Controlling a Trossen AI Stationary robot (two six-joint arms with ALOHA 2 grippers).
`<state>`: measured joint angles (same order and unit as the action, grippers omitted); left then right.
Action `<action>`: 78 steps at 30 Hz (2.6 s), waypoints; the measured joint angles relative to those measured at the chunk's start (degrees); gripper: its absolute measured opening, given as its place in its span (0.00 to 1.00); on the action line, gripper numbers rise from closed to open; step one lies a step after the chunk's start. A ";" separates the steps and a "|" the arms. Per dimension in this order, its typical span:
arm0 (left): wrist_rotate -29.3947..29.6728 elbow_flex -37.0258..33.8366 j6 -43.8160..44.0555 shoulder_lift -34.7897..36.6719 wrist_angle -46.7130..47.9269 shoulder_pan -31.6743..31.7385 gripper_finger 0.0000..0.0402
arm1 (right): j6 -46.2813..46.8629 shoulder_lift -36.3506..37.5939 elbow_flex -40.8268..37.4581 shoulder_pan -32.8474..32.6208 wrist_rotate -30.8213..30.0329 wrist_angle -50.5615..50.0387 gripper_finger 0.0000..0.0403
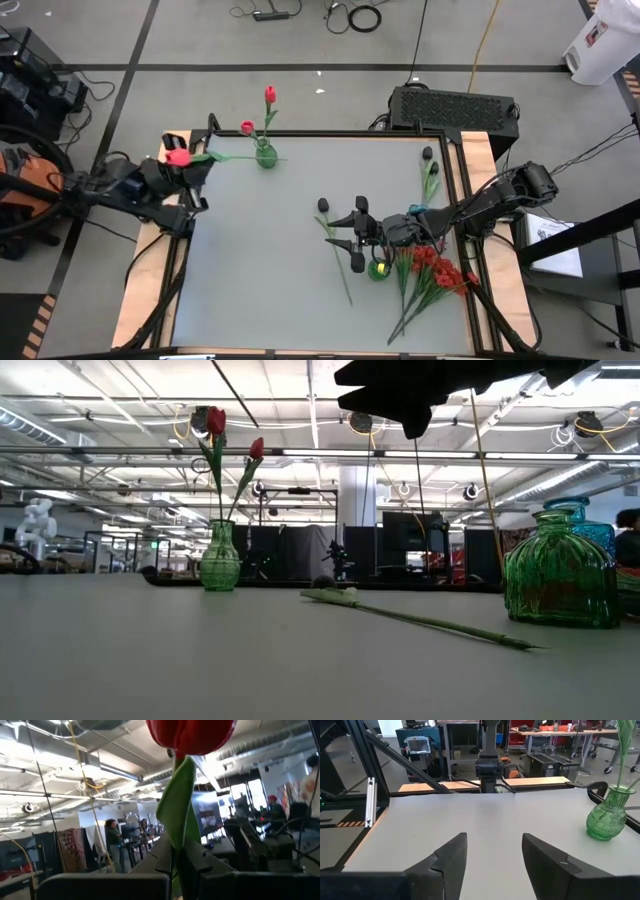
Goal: Sort flowers into vase by color
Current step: Put the pink flower into the top green vase
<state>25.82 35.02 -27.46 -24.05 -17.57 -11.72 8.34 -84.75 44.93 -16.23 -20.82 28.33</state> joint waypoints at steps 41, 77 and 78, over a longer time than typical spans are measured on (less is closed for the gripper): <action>14.51 28.13 -11.38 -4.81 23.50 -0.03 0.03 | 0.00 -0.02 0.00 0.01 -0.01 -0.48 0.45; -10.11 28.07 10.54 -23.93 27.02 46.76 0.03 | 1.75 -3.41 -0.03 0.02 0.20 -2.84 0.45; -12.37 28.07 11.09 -24.48 27.15 48.76 0.03 | 2.04 -3.41 -0.04 0.02 0.18 -2.95 0.45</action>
<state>13.45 63.09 -16.38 -48.53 9.57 37.04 10.38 -88.16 44.88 -16.21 -20.64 25.38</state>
